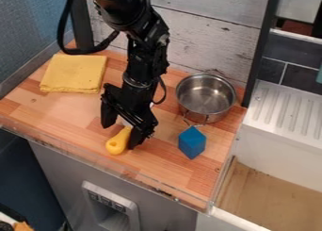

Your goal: Remove the yellow towel from the top left to the middle bottom of the counter

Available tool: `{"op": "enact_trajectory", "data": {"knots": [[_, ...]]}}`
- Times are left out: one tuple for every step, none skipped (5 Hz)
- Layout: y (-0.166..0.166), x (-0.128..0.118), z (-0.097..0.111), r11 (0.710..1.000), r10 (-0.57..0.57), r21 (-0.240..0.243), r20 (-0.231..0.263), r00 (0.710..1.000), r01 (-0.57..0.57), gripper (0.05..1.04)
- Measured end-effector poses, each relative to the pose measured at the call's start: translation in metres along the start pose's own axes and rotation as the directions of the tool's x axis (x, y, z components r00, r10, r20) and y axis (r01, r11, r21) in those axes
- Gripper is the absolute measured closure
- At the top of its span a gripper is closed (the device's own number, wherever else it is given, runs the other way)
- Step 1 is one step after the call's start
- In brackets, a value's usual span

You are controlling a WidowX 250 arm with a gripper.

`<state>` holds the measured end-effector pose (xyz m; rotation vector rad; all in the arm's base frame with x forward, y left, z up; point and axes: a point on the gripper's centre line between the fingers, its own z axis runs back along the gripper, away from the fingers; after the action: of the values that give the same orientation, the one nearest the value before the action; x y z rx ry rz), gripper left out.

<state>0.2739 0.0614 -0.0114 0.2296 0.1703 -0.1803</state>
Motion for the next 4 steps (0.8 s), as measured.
{"op": "enact_trajectory", "data": {"knots": [[-0.003, -0.002, -0.005, 1.000, -0.004, -0.010, -0.022, 1.000, 0.004, 0.082], [0.000, -0.005, 0.009, 0.999, -0.006, -0.040, 0.002, 1.000, 0.006, 0.083], [0.024, -0.013, 0.034, 0.994, 0.048, -0.098, 0.095, 0.994, -0.039, 0.083], [0.056, -0.023, 0.045, 0.978, 0.149, -0.168, 0.139, 0.979, -0.125, 0.083]]}}
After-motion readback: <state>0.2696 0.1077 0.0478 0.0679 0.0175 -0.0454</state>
